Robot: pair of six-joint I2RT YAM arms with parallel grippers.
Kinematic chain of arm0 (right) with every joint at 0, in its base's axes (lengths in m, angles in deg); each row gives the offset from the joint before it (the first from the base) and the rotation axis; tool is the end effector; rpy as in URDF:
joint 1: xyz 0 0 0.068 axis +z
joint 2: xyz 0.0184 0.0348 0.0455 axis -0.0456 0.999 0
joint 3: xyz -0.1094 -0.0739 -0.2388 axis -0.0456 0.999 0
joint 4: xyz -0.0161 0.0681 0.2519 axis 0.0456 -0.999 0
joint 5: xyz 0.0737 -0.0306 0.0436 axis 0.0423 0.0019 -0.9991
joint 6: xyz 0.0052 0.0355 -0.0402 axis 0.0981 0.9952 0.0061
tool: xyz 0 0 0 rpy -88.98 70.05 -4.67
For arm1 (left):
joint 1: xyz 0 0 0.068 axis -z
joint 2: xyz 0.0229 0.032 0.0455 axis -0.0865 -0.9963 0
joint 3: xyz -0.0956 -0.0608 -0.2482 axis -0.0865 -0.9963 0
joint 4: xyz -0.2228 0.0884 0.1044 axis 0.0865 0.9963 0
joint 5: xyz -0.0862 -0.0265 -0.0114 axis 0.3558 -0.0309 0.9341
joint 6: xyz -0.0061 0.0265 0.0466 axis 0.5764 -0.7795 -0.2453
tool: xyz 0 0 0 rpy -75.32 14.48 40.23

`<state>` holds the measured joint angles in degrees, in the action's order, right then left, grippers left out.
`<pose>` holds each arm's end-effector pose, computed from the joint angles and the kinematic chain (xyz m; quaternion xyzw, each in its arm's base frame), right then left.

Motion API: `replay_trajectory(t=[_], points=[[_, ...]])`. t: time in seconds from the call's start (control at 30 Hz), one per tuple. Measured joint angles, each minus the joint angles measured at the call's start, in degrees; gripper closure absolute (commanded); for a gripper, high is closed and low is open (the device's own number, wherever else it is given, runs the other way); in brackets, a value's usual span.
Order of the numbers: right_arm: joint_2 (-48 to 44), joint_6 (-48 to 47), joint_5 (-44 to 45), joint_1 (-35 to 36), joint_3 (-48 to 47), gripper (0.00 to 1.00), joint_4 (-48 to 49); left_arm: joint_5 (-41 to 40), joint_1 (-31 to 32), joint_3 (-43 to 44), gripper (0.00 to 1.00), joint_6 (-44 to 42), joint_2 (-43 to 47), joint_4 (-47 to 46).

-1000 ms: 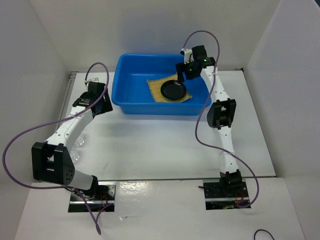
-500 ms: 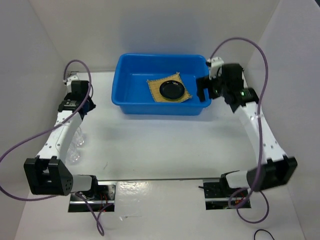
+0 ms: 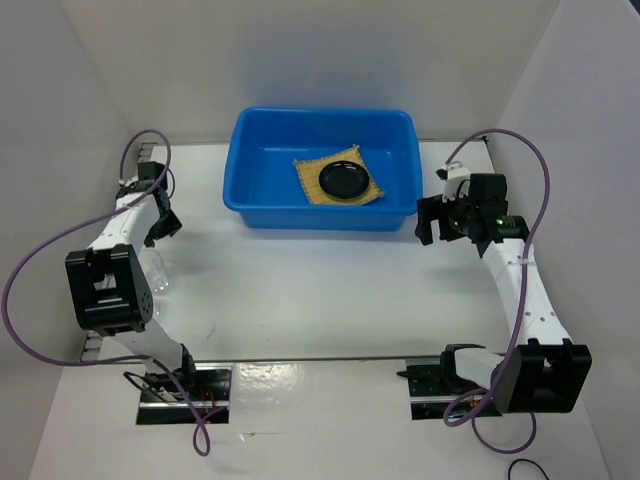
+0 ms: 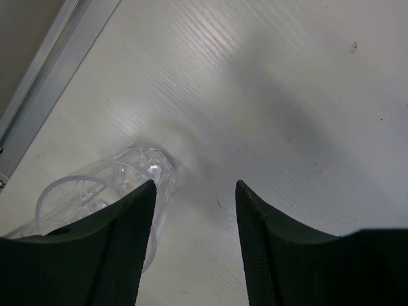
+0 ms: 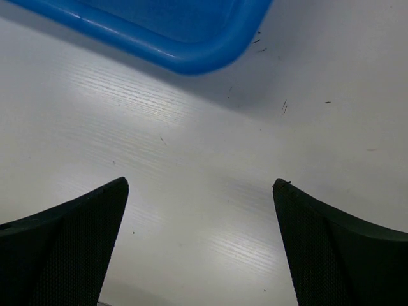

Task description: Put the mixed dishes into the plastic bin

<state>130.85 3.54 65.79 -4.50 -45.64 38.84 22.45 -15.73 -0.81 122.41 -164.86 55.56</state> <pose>0.2411 0.0018 0.3138 -0.1502 0.9006 0.0730 0.4014 0.3314 0.0778 0.2381 -0.4004 0.8620 0.1540 0.2701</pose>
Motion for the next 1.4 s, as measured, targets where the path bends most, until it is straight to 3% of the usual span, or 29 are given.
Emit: replay_trajectory(t=[0.4,0.5,1.03,1.4], points=[[0.57,-0.44,-1.57,-0.02,-0.02,0.02,0.31,-0.94,-0.35,2.21,0.42,0.02,-7.10,0.98],[0.57,-0.44,-1.73,-0.02,-0.02,0.02,0.31,-1.16,-0.35,2.21,0.37,0.04,-6.69,1.25],[1.07,-0.87,-1.88,-0.02,-0.02,0.02,0.52,-4.11,0.22,0.79,0.33,0.57,9.75,0.63],[4.31,-0.87,-1.84,-0.17,0.00,0.02,0.66,-2.75,0.85,-0.15,0.34,0.44,2.14,1.75]])
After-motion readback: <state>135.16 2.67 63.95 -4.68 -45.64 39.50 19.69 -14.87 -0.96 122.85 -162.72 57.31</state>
